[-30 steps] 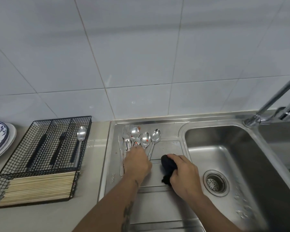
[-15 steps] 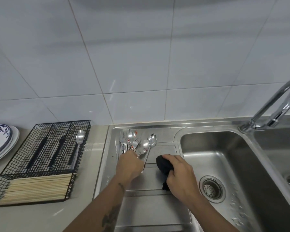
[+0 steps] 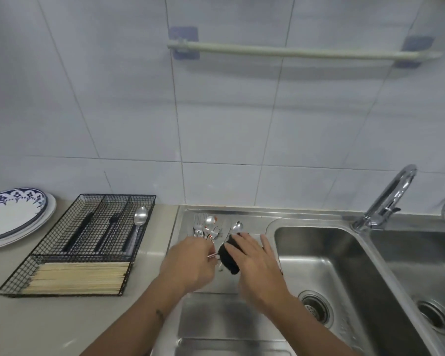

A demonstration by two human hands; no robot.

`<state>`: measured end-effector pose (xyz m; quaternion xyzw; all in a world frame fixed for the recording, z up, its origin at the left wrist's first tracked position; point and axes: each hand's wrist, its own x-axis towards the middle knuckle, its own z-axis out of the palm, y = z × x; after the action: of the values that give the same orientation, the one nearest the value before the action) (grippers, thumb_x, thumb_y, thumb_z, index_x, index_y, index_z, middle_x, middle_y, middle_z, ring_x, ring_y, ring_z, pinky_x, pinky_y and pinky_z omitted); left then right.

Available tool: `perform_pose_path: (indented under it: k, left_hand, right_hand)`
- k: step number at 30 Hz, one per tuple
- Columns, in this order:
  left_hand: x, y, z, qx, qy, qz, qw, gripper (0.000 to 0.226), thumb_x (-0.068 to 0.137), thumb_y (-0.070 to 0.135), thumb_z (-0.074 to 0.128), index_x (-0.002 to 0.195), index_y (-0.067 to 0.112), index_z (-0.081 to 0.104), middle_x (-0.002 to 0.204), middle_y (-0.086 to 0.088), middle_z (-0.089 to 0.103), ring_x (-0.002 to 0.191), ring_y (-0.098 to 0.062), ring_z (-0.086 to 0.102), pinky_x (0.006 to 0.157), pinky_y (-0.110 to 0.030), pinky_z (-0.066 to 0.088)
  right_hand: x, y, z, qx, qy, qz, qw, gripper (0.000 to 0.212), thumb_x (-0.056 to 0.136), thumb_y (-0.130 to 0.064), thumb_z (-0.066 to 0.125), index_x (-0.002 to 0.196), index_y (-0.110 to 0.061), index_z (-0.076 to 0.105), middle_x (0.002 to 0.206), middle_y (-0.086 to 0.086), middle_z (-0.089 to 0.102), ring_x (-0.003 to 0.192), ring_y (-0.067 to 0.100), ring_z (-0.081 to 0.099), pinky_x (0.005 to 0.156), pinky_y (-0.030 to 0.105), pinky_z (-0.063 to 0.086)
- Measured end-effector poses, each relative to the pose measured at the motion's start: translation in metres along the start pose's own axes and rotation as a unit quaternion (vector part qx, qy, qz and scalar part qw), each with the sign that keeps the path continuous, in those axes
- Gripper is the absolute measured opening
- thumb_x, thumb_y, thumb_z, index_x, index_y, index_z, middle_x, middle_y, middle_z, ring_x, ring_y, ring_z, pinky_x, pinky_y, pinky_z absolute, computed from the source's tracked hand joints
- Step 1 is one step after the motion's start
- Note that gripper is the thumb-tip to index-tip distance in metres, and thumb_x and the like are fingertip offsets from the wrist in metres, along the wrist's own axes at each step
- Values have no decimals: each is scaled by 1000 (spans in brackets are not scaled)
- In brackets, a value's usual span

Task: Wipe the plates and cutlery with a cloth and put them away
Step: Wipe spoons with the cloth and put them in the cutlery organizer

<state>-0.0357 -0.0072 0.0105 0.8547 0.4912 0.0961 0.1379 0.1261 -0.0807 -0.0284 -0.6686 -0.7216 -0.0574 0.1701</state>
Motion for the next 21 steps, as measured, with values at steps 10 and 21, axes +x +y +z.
perform_pose_path:
  k: [10,21]
  left_hand:
    - [-24,4,-15,7,51,86,995,17,93,36,54,94,27,69,93,10,65,86,-16,62,73,-30,50]
    - [-30,2,-23,-63,-5,67,996,29,96,22,47,106,28,73,104,7,68,91,-17,64,77,-31,52]
  right_hand:
    - [-12,-15,-34,5,-7,13,1000,68,64,-1,64,128,-23,55,131,-2,54,120,21,48,106,44,36]
    - [-30,-31,-64,110,158,147,970,59,74,-1,46,129,-17,58,132,0,56,113,23,53,97,32,45]
